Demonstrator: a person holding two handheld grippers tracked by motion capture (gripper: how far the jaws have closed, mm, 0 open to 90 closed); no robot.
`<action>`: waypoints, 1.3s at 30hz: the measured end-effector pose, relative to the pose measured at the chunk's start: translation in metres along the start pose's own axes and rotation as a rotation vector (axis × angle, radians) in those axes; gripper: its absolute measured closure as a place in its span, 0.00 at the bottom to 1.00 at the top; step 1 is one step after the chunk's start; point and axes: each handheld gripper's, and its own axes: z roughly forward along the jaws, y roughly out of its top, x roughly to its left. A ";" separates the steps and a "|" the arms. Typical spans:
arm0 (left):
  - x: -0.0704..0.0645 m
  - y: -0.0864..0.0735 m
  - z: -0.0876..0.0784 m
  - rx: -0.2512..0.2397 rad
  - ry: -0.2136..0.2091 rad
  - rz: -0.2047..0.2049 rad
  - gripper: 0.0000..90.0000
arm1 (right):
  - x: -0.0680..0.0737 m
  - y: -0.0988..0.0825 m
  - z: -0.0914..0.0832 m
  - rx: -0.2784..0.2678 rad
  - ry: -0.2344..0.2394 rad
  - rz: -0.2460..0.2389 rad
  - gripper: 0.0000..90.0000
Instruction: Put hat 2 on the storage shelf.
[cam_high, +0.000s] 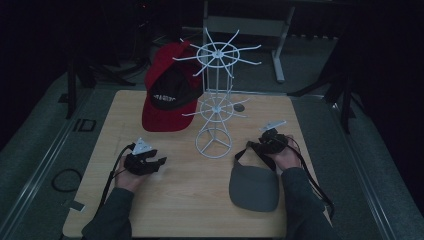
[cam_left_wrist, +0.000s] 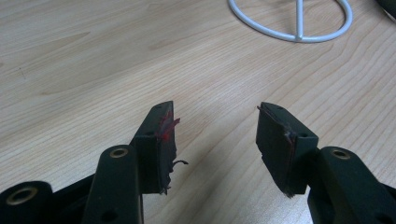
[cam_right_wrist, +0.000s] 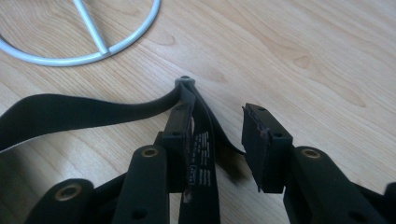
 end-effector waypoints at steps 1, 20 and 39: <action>0.000 0.000 0.000 0.000 -0.001 0.000 0.53 | 0.000 0.000 0.002 0.004 0.006 0.000 0.71; -0.001 0.000 0.000 0.002 0.001 0.004 0.53 | 0.002 0.009 0.025 0.127 0.039 0.017 0.80; -0.002 0.000 0.001 0.006 0.006 0.011 0.53 | 0.014 0.016 0.028 0.170 -0.015 -0.035 0.98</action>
